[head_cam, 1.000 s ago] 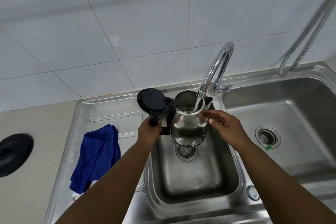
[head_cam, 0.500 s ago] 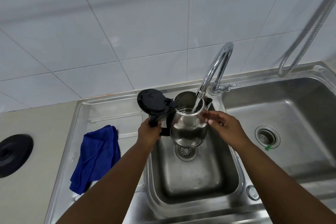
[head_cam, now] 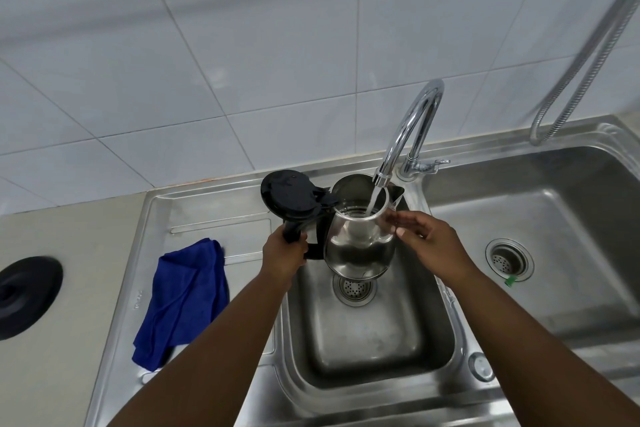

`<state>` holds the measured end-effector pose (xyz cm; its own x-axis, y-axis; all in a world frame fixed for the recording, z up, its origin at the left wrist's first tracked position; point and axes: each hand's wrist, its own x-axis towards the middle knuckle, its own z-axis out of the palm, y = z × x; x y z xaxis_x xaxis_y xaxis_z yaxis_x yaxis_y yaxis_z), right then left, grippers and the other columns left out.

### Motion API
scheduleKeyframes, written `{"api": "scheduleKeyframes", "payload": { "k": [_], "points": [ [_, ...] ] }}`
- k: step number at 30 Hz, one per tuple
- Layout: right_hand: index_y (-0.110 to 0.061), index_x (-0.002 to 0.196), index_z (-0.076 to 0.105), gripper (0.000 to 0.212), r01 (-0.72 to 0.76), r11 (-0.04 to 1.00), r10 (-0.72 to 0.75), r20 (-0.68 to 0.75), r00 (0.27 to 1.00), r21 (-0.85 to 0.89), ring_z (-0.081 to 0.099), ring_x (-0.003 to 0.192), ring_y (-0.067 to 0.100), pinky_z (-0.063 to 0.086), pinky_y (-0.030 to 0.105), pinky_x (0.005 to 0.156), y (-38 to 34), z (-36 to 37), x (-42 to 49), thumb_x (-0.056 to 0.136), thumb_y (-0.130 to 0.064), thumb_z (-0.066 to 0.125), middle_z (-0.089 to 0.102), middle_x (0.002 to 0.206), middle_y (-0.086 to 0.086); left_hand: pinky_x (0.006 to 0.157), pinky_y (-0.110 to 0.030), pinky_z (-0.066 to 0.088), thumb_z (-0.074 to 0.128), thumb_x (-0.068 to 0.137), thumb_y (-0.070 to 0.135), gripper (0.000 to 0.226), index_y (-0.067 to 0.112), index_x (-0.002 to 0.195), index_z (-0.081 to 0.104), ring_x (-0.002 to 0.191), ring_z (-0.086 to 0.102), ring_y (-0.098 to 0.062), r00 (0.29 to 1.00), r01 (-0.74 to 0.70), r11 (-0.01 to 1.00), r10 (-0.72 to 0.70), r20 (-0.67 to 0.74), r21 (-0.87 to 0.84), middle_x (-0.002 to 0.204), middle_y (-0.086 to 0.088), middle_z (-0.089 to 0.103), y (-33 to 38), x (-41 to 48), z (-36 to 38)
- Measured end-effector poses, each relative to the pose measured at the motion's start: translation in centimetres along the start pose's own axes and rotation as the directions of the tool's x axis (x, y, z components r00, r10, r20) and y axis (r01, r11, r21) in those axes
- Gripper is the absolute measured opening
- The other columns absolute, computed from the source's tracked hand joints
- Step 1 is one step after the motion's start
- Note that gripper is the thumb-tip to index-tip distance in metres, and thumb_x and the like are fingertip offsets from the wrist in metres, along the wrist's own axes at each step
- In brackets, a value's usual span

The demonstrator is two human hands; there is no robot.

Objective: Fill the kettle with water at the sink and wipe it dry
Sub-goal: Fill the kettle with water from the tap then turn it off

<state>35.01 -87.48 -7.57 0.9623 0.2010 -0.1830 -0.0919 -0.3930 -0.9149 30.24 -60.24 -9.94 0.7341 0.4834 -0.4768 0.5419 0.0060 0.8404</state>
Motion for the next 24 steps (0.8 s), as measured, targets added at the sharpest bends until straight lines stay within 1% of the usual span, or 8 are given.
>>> {"api": "scheduleKeyframes", "payload": {
  "k": [3, 7, 11, 15, 17, 19, 21, 24],
  "points": [
    [-0.022, 0.122, 0.072, 0.032, -0.001, 1.000, 0.001, 0.007, 1.000, -0.004, 0.070, 0.109, 0.010, 0.052, 0.035, 0.104, 0.14, -0.09, 0.04, 0.092, -0.009, 0.069, 0.077, 0.112, -0.007, 0.075, -0.044, 0.058, 0.061, 0.089, 0.005, 0.018, 0.021, 0.081, 0.061, 0.079, 0.061, -0.026, 1.000, -0.005, 1.000, 0.005, -0.003, -0.004, 0.090, -0.013, 0.064, -0.01, -0.01, 0.09],
    [-0.023, 0.121, 0.072, 0.032, 0.002, 1.000, -0.002, 0.001, 1.000, -0.004, 0.070, 0.109, 0.009, 0.052, 0.036, 0.105, 0.24, -0.17, -0.05, 0.092, -0.010, 0.069, 0.077, 0.112, -0.008, 0.077, -0.046, 0.058, 0.062, 0.089, 0.007, 0.014, 0.019, 0.082, 0.061, 0.079, 0.060, -0.026, 1.000, -0.002, 1.000, 0.002, -0.002, -0.001, 0.090, -0.014, 0.064, -0.12, -0.03, 0.18],
    [-0.023, 0.120, 0.073, 0.032, 0.002, 1.000, -0.002, 0.001, 1.000, 0.011, 0.071, 0.109, 0.009, 0.052, 0.039, 0.105, 0.45, -0.19, -0.12, 0.091, -0.009, 0.070, 0.077, 0.112, -0.009, 0.078, -0.049, 0.059, 0.062, 0.090, 0.007, 0.014, 0.019, 0.082, 0.062, 0.078, 0.060, -0.026, 1.000, 0.001, 1.000, -0.001, -0.001, -0.005, 0.090, -0.014, 0.064, -0.12, -0.07, 0.23],
    [-0.024, 0.118, 0.074, 0.032, 0.010, 1.000, -0.009, -0.004, 1.000, 0.018, 0.071, 0.106, 0.004, 0.052, 0.033, 0.103, 0.10, -0.11, -0.31, 0.091, -0.007, 0.069, 0.078, 0.110, -0.011, 0.080, -0.050, 0.059, 0.062, 0.089, 0.006, 0.016, 0.020, 0.082, 0.062, 0.077, 0.060, -0.026, 1.000, 0.006, 1.000, -0.006, 0.002, -0.009, 0.089, -0.014, 0.064, -0.06, -0.09, 0.20],
    [-0.028, 0.115, 0.074, 0.032, 0.017, 1.000, -0.017, -0.007, 1.000, 0.017, 0.071, 0.105, 0.002, 0.052, 0.031, 0.102, 0.03, -0.06, -0.39, 0.092, -0.007, 0.069, 0.078, 0.108, -0.014, 0.081, -0.051, 0.059, 0.062, 0.089, 0.007, 0.014, 0.019, 0.083, 0.063, 0.078, 0.061, -0.026, 1.000, 0.011, 1.000, -0.011, 0.005, -0.011, 0.088, -0.014, 0.063, -0.06, -0.15, 0.16],
    [-0.031, 0.113, 0.074, 0.033, 0.019, 1.000, -0.019, 0.000, 1.000, 0.025, 0.071, 0.106, 0.002, 0.052, 0.031, 0.102, 0.13, -0.09, -0.44, 0.092, -0.007, 0.068, 0.078, 0.108, -0.015, 0.080, -0.048, 0.059, 0.062, 0.090, 0.007, 0.011, 0.017, 0.085, 0.063, 0.079, 0.061, -0.026, 1.000, 0.015, 1.000, -0.015, 0.010, -0.016, 0.086, -0.013, 0.063, -0.15, -0.18, 0.16],
    [-0.028, 0.115, 0.074, 0.031, 0.012, 0.999, -0.012, 0.001, 1.000, 0.031, 0.071, 0.107, 0.003, 0.052, 0.033, 0.103, 0.23, -0.13, -0.42, 0.092, -0.008, 0.068, 0.078, 0.109, -0.014, 0.078, -0.044, 0.058, 0.062, 0.090, 0.006, 0.009, 0.015, 0.087, 0.062, 0.078, 0.061, -0.026, 1.000, 0.017, 1.000, -0.017, 0.014, -0.023, 0.083, -0.012, 0.063, -0.21, -0.22, 0.16],
    [-0.028, 0.115, 0.074, 0.031, 0.010, 0.999, -0.010, -0.005, 1.000, 0.030, 0.072, 0.106, 0.002, 0.053, 0.033, 0.103, 0.24, -0.11, -0.44, 0.092, -0.008, 0.069, 0.078, 0.108, -0.014, 0.079, -0.047, 0.059, 0.061, 0.090, 0.006, 0.009, 0.015, 0.088, 0.062, 0.079, 0.061, -0.026, 1.000, 0.022, 1.000, -0.022, 0.013, -0.022, 0.084, -0.013, 0.063, -0.30, -0.20, 0.20]
  ]
}}
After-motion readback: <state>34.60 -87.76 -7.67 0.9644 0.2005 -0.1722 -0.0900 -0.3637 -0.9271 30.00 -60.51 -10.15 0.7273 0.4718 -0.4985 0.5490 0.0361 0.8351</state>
